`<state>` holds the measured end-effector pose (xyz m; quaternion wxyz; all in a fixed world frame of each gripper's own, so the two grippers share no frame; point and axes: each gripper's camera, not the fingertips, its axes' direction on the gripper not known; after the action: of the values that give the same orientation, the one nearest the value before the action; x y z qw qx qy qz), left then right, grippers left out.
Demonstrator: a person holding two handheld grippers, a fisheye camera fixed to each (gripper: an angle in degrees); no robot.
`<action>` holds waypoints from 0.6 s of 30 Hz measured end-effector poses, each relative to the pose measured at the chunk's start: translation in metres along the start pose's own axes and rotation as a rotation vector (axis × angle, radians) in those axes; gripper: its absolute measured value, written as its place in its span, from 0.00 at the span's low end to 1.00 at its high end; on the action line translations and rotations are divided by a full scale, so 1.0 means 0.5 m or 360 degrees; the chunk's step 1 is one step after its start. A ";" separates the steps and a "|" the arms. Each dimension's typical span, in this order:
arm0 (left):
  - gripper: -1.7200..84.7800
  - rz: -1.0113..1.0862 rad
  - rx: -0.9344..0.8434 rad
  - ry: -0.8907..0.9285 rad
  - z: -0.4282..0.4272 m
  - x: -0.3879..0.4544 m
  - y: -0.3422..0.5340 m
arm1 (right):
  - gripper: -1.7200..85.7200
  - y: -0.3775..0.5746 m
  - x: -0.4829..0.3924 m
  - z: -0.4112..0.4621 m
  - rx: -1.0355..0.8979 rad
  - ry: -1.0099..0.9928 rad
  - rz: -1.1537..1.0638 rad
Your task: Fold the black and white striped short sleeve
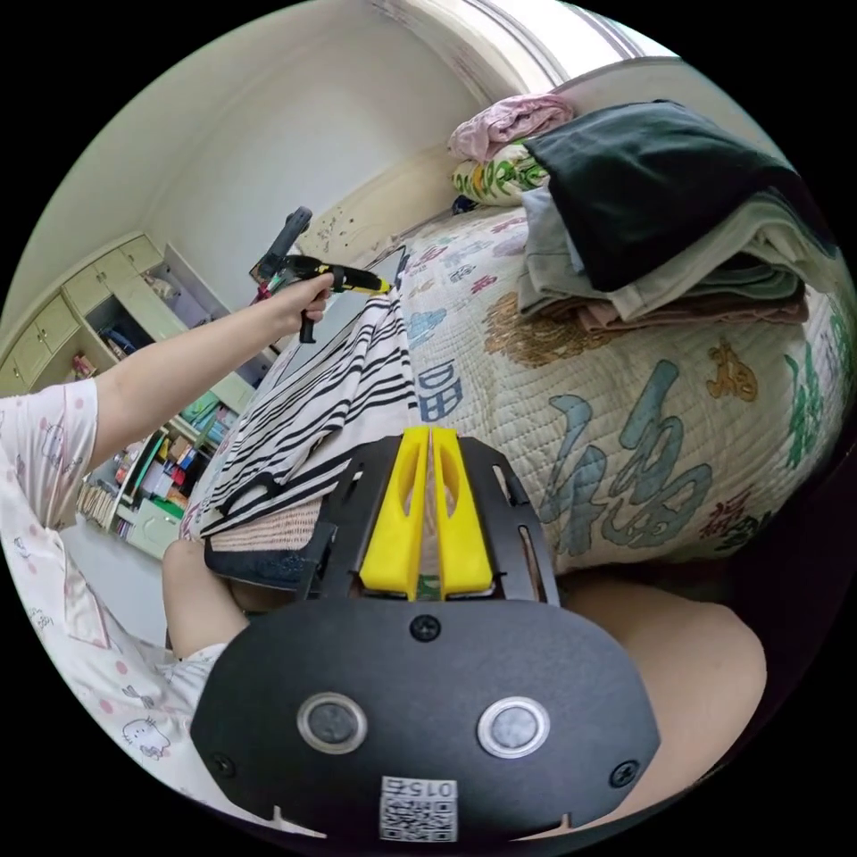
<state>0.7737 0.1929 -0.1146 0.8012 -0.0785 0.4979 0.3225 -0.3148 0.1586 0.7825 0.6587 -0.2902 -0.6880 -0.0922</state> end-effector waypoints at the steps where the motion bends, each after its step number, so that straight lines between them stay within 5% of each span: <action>1: 0.03 -0.0006 0.0005 0.0006 -0.004 -0.004 0.000 | 0.06 -0.002 0.006 0.009 -0.0028 -0.0034 -0.0017; 6: 0.03 -0.0053 0.0047 0.0056 -0.037 -0.022 -0.009 | 0.11 0.016 -0.003 0.105 -0.0199 0.0053 -0.0163; 11: 0.03 -0.0076 0.0069 0.0106 -0.091 -0.045 -0.037 | 0.05 0.040 0.018 0.125 -0.0200 0.0136 -0.0190; 18: 0.02 -0.0132 0.0302 0.0306 -0.302 -0.095 -0.117 | 0.03 0.064 0.098 -0.017 0.0068 0.0135 -0.0121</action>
<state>0.6817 0.0589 -0.1598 0.7662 -0.0534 0.5970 0.2316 -0.2890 0.1937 0.8222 0.6894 -0.2455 -0.6718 -0.1147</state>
